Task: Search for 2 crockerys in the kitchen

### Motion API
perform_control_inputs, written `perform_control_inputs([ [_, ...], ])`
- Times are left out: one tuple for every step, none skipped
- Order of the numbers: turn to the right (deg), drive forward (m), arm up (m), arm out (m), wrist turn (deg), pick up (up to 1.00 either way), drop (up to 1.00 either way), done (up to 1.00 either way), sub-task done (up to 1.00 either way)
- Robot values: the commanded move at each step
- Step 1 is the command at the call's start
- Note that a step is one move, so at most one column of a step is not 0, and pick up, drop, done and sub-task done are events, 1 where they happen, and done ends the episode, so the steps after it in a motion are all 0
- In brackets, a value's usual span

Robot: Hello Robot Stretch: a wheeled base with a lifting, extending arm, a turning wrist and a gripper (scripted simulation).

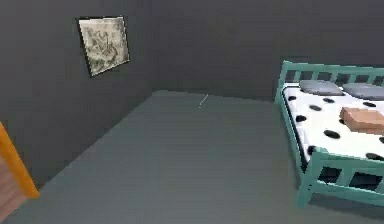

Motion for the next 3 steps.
perform_control_inputs([
  [-45.0,0.0,0.0,0.0,0.0,0.0,0.0,0.0,0.0],
  [-18.0,0.0,0.0,0.0,0.0,0.0,0.0,0.0,0.0],
  [0.0,1.0,0.0,0.0,0.0,0.0,0.0,0.0,0.0],
])
